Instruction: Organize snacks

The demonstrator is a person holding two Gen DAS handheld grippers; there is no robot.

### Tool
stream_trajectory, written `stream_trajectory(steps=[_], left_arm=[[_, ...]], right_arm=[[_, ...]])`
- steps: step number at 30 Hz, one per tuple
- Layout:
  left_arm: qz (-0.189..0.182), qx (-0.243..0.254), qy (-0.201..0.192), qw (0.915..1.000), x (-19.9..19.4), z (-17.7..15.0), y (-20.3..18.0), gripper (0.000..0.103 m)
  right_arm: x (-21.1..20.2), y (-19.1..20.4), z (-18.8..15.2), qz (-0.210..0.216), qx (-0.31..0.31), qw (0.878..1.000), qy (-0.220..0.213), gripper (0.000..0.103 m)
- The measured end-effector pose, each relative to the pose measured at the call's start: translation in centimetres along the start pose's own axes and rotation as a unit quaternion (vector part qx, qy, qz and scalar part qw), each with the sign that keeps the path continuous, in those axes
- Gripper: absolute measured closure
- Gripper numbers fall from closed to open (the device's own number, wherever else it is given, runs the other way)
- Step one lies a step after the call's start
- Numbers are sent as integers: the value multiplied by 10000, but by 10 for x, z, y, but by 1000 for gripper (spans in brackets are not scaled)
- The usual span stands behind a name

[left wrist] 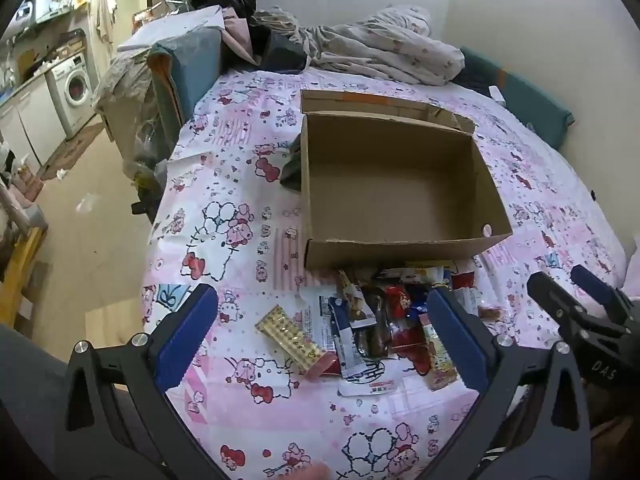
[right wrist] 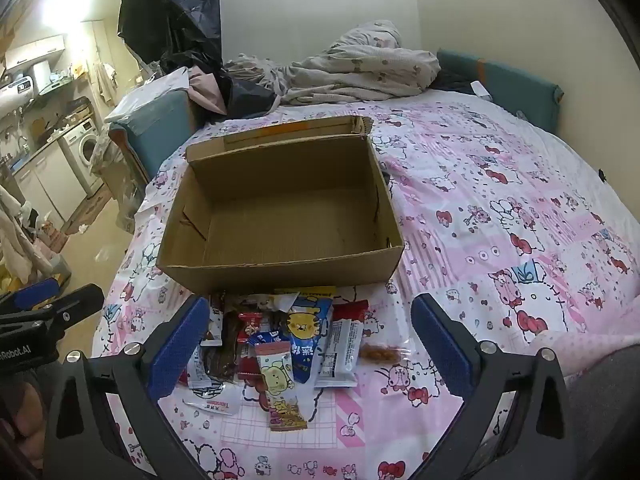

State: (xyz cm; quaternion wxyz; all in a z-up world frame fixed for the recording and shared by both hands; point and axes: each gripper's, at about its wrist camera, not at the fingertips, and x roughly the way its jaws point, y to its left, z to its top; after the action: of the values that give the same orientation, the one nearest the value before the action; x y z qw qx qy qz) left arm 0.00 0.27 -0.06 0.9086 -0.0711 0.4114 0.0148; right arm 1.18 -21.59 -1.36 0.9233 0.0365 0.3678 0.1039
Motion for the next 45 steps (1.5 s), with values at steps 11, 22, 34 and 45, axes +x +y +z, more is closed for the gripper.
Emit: stream_trajectory(steps=[11, 22, 34, 45], left_arm=[[160, 59, 43, 9998, 2, 1, 0, 0], [183, 85, 3, 9998, -1, 1, -1, 0], [223, 27, -2, 9997, -1, 1, 3, 0], [229, 5, 14, 9997, 0, 1, 5, 0]], right_arm=[[1, -2, -1, -31, 43, 10000, 41, 0], [2, -3, -1, -7, 79, 10000, 59, 0], [2, -3, -1, 6, 108, 9999, 62, 0], [3, -3, -2, 20, 136, 9999, 79, 0]])
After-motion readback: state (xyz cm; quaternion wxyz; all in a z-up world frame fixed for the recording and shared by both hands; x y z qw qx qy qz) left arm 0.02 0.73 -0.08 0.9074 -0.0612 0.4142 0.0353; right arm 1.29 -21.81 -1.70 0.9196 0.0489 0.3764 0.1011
